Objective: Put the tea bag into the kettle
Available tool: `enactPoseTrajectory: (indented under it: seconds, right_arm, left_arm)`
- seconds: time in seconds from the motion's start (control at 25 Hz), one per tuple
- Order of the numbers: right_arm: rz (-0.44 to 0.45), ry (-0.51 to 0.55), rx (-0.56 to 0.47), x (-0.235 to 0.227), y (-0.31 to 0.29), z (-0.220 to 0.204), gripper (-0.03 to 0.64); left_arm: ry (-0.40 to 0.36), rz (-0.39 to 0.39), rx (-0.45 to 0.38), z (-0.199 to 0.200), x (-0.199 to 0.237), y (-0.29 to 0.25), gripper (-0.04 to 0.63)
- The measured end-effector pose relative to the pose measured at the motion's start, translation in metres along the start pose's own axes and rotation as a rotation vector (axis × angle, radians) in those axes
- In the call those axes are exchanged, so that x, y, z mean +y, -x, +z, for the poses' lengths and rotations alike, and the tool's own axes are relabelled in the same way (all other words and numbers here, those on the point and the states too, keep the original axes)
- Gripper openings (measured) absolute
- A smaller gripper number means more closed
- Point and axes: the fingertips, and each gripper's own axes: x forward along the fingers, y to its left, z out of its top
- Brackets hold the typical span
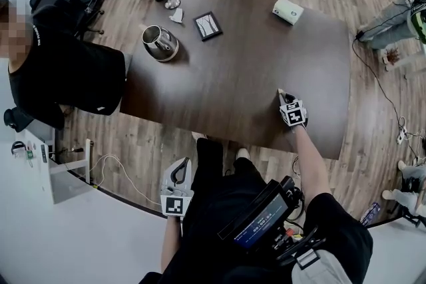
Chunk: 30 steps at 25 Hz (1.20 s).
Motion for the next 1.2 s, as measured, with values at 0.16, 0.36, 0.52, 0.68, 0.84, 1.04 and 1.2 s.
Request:
enactPoseTrajectory:
  seconds: [0.16, 0.36, 0.52, 0.68, 0.84, 1.04, 1.2]
  right_arm:
    - [-0.004, -0.015, -0.015, 0.001, 0.004, 0.001, 0.029]
    - [-0.003, -0.028, -0.031, -0.001, 0.011, 0.006, 0.028]
    - [-0.006, -0.033, -0.055, -0.002, 0.017, 0.010, 0.028]
    - [-0.009, -0.036, -0.087, 0.000, 0.026, 0.016, 0.027]
    - [-0.008, -0.047, -0.125, 0.000, 0.037, 0.027, 0.026]
    - [-0.002, -0.083, -0.172, 0.005, 0.049, 0.034, 0.025]
    - [0.008, -0.089, -0.195, 0.014, 0.062, 0.035, 0.025]
  left_arm:
    - [-0.005, -0.004, -0.006, 0.000, -0.001, 0.000, 0.006]
    - [-0.014, -0.014, -0.011, 0.002, -0.002, -0.002, 0.006]
    - [-0.012, -0.015, -0.017, 0.002, -0.004, -0.002, 0.006]
    - [-0.006, -0.016, -0.029, 0.001, -0.007, -0.001, 0.006]
    - [-0.017, -0.020, -0.036, 0.001, -0.009, -0.003, 0.006]
    - [0.000, -0.022, -0.051, -0.002, -0.013, -0.002, 0.006]
    - [-0.023, -0.042, -0.058, 0.001, -0.015, -0.002, 0.006]
